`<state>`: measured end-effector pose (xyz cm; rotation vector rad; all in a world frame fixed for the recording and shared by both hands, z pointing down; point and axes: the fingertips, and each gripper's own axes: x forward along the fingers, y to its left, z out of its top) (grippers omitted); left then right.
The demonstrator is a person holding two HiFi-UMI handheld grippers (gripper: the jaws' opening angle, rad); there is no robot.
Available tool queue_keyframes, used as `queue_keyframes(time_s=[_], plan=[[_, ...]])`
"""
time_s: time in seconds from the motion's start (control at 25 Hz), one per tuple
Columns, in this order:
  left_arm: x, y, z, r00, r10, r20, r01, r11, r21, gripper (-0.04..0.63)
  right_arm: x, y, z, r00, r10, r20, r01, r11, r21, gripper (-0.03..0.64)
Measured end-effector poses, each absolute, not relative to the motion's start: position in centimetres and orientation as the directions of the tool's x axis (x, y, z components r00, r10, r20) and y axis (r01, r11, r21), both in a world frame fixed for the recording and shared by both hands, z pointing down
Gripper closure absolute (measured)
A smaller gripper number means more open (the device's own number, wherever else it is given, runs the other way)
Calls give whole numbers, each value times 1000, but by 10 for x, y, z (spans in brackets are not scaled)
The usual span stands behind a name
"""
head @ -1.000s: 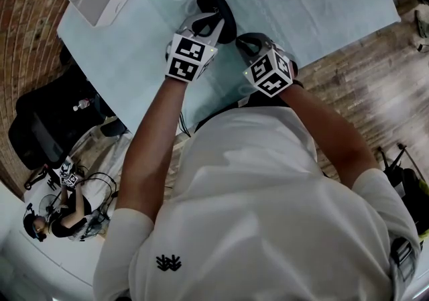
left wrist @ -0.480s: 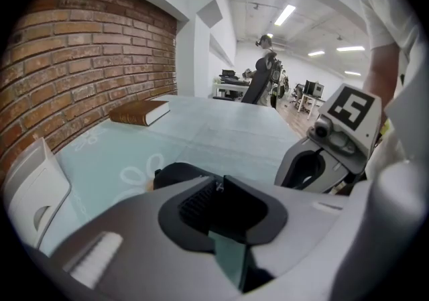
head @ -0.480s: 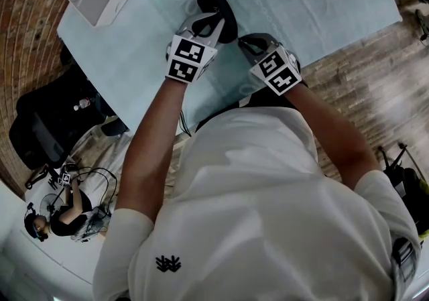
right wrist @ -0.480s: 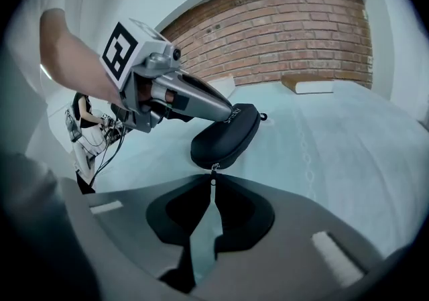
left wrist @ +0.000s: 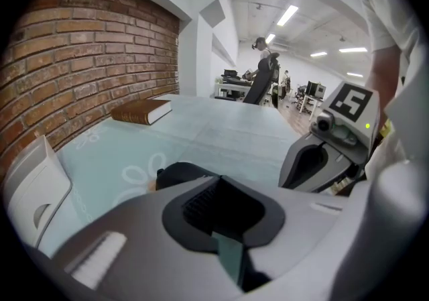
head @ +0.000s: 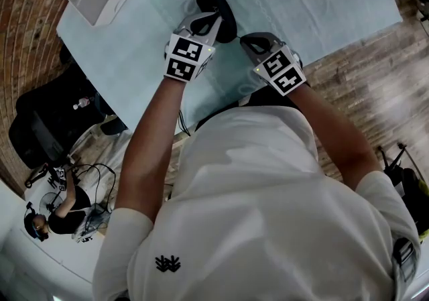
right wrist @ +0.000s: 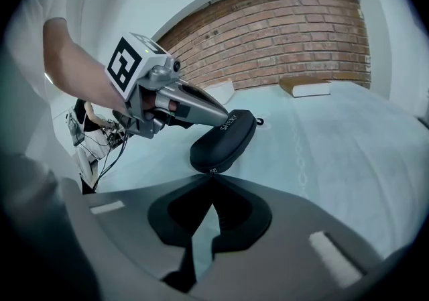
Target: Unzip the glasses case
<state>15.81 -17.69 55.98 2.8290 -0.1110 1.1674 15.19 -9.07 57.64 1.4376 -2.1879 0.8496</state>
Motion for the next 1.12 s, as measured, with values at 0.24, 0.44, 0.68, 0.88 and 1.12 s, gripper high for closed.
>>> queue_keyframes(time_s=[0.24, 0.44, 0.68, 0.88, 1.12], plan=[[158, -178, 560, 710, -31, 703, -101, -993, 58, 538, 153, -92, 577, -411, -679, 608, -912, 309, -270, 618], [159, -176, 560, 710, -22, 704, -97, -993, 68, 538, 156, -91, 577, -401, -686, 607, -916, 315, -249, 618], [160, -178, 560, 701, -8, 713, -78, -995, 65, 538, 164, -98, 575, -387, -695, 606, -922, 313, -230, 618], [160, -177, 560, 700, -7, 714, -80, -994, 68, 538, 171, -102, 575, -386, -696, 605, -922, 319, -221, 618], [160, -177, 561, 701, -2, 713, -79, -994, 75, 538, 176, -109, 576, -395, -692, 605, -917, 334, -216, 618]])
